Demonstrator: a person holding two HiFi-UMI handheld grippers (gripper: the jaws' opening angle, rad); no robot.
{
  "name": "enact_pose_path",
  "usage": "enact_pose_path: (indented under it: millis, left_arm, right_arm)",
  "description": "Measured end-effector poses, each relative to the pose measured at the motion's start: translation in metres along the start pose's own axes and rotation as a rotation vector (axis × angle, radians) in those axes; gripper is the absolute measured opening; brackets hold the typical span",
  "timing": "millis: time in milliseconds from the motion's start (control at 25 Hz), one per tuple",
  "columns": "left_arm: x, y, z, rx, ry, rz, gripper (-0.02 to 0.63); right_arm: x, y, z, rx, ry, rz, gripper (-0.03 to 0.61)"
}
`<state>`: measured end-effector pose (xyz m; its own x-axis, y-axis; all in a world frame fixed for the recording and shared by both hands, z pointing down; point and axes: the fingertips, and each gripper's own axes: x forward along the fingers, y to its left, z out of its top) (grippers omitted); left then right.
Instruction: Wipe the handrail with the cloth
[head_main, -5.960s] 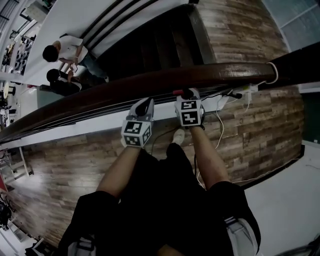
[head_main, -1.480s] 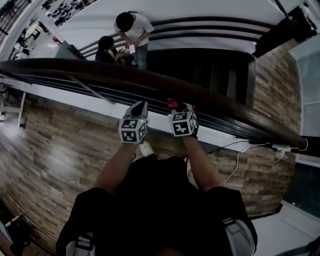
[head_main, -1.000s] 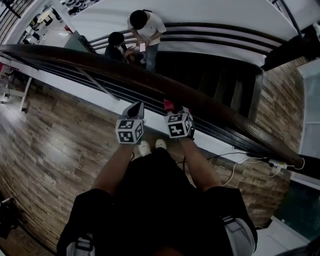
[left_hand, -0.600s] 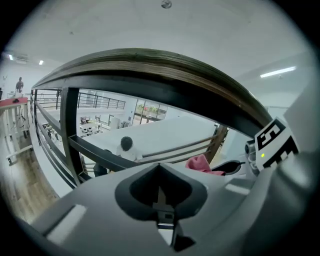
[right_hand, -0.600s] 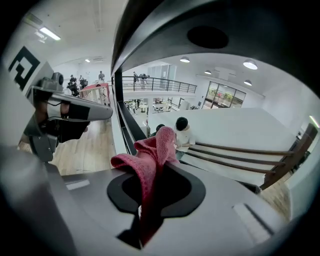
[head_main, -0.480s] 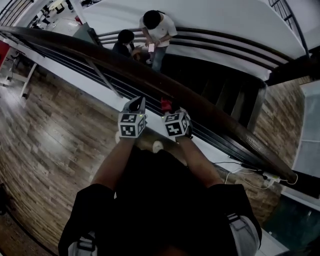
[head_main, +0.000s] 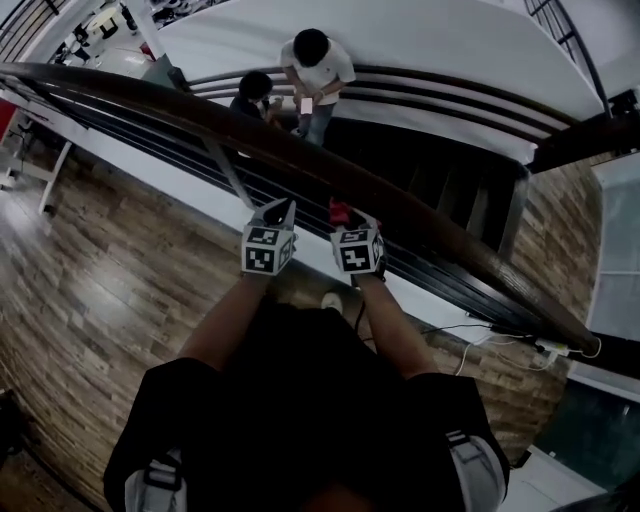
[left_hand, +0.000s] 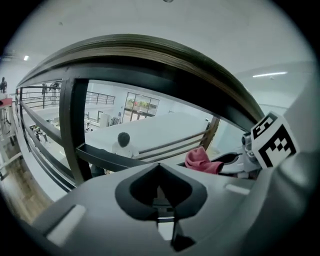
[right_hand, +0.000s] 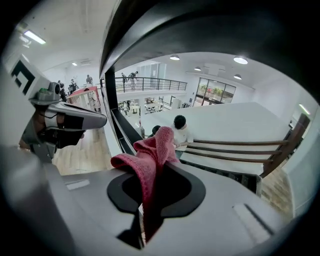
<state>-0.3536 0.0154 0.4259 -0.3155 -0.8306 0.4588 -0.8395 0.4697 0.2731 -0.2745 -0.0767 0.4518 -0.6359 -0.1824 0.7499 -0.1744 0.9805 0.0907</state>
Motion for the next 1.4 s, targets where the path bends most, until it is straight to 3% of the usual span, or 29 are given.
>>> enact_pose_path:
  millis: [520, 840, 1400]
  left_arm:
    - [0.001, 0.05, 0.019, 0.071, 0.004, -0.089, -0.002]
    - [-0.011, 0.078, 0.021, 0.037, 0.007, -0.084, -0.002]
    - [-0.028, 0.131, 0.023, 0.0, 0.001, -0.032, -0.002]
  right_arm:
    - [0.023, 0.032, 0.037, 0.034, -0.001, -0.08, 0.048]
    - [0.037, 0.054, 0.054, 0.033, 0.013, -0.054, 0.048]
    - [0.07, 0.108, 0.103, -0.068, -0.039, 0.023, 0.048]
